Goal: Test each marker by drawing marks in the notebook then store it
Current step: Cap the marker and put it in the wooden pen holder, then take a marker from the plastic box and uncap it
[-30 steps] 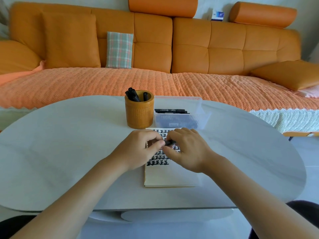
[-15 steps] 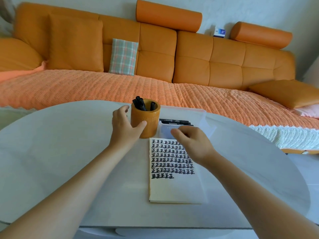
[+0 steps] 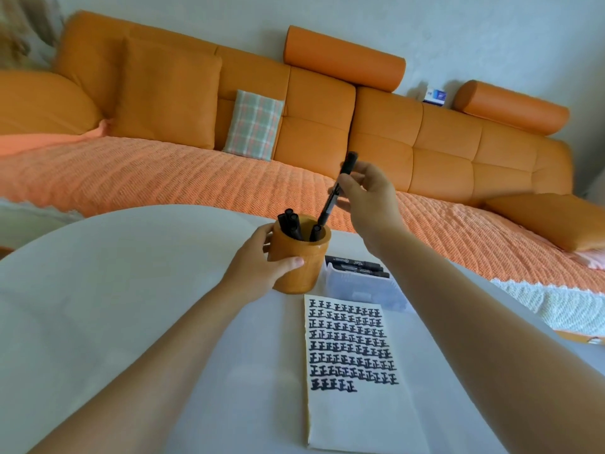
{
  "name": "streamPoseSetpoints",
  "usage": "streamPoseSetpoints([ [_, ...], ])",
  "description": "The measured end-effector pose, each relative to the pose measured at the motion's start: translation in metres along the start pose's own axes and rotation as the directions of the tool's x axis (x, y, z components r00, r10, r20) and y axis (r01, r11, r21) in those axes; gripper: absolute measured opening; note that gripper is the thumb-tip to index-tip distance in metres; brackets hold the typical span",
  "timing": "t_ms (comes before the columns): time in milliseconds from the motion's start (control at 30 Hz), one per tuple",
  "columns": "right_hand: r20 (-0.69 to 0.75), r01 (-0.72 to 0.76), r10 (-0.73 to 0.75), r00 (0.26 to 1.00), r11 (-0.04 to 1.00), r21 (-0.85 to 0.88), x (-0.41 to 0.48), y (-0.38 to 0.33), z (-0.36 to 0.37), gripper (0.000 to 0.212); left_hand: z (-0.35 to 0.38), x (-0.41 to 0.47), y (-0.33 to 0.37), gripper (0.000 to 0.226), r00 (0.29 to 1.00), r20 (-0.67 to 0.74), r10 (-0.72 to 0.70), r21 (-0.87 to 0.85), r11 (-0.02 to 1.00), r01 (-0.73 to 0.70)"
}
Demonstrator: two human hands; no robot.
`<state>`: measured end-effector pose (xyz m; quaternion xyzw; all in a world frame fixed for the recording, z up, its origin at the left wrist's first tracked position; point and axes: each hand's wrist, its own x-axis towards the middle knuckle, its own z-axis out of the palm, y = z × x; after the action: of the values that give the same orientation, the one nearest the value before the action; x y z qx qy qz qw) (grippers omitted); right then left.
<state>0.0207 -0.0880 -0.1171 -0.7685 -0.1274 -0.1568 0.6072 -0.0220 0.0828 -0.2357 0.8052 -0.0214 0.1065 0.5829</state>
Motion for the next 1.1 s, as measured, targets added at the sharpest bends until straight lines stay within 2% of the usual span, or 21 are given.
streamPoseSetpoints([
  [133,0.165,0.056,-0.011,0.986,0.961,-0.269,-0.002,0.013,0.013,0.017,0.001,-0.001,0.002,0.072,1.0,0.024,0.012,-0.014,1.0,-0.011],
  [233,0.301,0.105,0.051,0.952,0.871,-0.48,-0.008,0.024,0.013,0.024,0.006,-0.005,0.006,0.074,1.0,0.012,0.024,0.005,1.0,-0.024],
  [333,0.381,0.165,0.082,0.921,0.802,-0.573,-0.011,0.023,0.009,0.037,0.011,-0.008,0.006,0.081,0.999,-0.034,0.008,0.053,0.999,-0.006],
  [433,0.395,0.167,0.084,0.915,0.812,-0.559,-0.009,0.02,-0.003,0.041,0.013,-0.01,0.007,0.074,0.999,-0.039,0.031,0.092,0.995,-0.028],
  [567,0.251,0.097,0.058,0.966,0.821,-0.562,-0.008,0.031,-0.027,0.021,0.012,-0.01,0.004,0.07,0.996,-0.051,0.071,0.118,0.991,-0.064],
  [633,0.297,0.118,0.157,0.942,0.674,-0.729,-0.01,0.04,-0.041,0.022,0.012,-0.013,0.0,0.068,0.994,-0.064,0.089,0.143,0.986,-0.079],
  [700,0.369,0.168,0.32,0.873,0.513,-0.842,-0.011,0.053,-0.052,0.026,0.012,-0.018,-0.004,0.07,0.991,-0.101,0.085,0.212,0.975,-0.062],
  [767,0.359,0.139,0.407,0.84,0.479,-0.867,-0.011,0.062,-0.06,0.025,0.013,-0.027,-0.005,0.068,0.98,-0.181,0.082,0.301,0.953,-0.024],
  [867,0.349,0.102,0.448,0.823,0.487,-0.867,-0.007,0.065,-0.062,0.028,0.013,-0.044,-0.006,0.04,0.943,-0.296,0.152,0.366,0.93,-0.035],
  [967,0.359,0.109,0.503,0.786,0.459,-0.882,-0.002,0.067,-0.06,0.035,0.015,-0.059,-0.009,0.014,0.95,-0.226,0.216,0.435,0.895,-0.1],
  [1100,0.348,0.114,0.543,0.765,0.417,-0.902,0.005,0.072,-0.058,0.039,0.02,-0.07,-0.018,0.018,0.937,-0.026,0.349,0.624,0.738,-0.258],
])
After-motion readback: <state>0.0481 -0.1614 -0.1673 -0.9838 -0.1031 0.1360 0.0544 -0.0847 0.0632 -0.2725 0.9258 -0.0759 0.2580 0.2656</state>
